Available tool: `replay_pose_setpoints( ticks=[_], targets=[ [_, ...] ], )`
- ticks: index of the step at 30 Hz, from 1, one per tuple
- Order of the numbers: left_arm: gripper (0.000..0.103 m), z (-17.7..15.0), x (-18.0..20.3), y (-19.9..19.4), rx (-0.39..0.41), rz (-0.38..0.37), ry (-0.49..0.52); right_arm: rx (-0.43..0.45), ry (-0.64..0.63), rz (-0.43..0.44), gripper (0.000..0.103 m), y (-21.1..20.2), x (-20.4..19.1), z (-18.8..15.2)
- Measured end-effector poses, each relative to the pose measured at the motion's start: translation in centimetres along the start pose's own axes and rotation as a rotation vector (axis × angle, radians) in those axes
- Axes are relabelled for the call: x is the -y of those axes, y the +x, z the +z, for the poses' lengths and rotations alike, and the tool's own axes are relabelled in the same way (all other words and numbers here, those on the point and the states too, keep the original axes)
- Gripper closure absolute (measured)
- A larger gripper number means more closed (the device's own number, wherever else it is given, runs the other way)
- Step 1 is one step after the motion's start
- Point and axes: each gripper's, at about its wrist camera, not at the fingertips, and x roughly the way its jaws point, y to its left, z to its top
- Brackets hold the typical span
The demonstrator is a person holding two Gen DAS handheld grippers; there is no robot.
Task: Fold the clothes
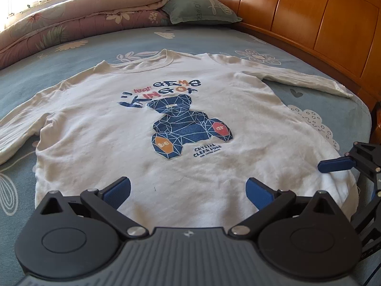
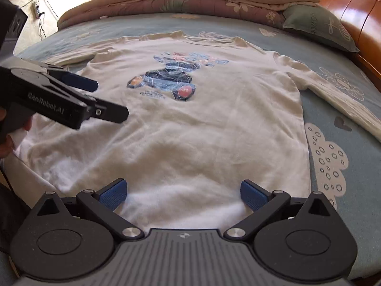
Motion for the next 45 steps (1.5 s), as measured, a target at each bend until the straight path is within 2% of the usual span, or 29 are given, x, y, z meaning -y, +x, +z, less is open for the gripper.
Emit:
replay_pose_setpoints(
  ticks=[5, 9, 13, 16, 20, 24, 27, 29, 31, 32, 38, 45],
  targets=[
    [0.001, 0.0, -0.5, -0.1, -0.004, 0.014, -0.005, -0.019, 0.069, -0.006, 0.000, -1.6, 0.7, -0.8],
    [0.001, 0.1, -0.8, -0.2, -0.003, 0.015, -0.009, 0.024, 0.024, -0.008, 0.000, -1.4, -0.5, 1.2],
    [0.001, 0.2, -1.0, -0.2, -0.001, 0.016, -0.014, 0.043, -0.033, 0.017, 0.000, 0.8, -2.4, 3.3],
    [0.001, 0.2, -1.2, -0.3, 0.000, 0.016, -0.017, -0.010, -0.051, 0.015, 0.000, 2.1, -3.0, 2.7],
    [0.001, 0.3, -1.4, -0.4, 0.002, 0.015, -0.021, -0.003, -0.024, 0.022, 0.000, 0.1, -2.4, 0.3],
    [0.001, 0.4, -1.0, -0.6, 0.010, 0.007, -0.010, -0.008, 0.037, 0.080, 0.000, -1.6, -1.8, 0.2],
    [0.001, 0.4, -0.5, -0.6, 0.010, 0.005, 0.004, 0.057, 0.015, 0.038, 0.000, -1.9, -2.1, 1.1],
    [0.001, 0.4, -0.4, -0.6, 0.008, 0.005, 0.011, 0.057, 0.006, -0.016, 0.000, -1.1, -2.1, 1.5],
    [0.001, 0.4, -0.2, -0.5, 0.007, 0.004, 0.017, 0.010, 0.020, -0.048, 0.000, -0.1, -1.8, 1.4],
    [0.001, 0.5, -0.1, -0.4, 0.008, 0.000, 0.018, -0.020, 0.037, -0.049, 0.000, 0.4, -1.5, 1.0],
    [0.001, 1.3, 0.6, 0.0, 0.018, -0.025, 0.024, 0.055, 0.087, -0.051, 0.000, -0.3, -1.0, -1.0],
    [0.001, 2.8, 0.6, 0.9, 0.026, -0.028, 0.011, 0.061, 0.075, -0.061, 0.000, -0.4, -1.3, -1.1]
  ],
)
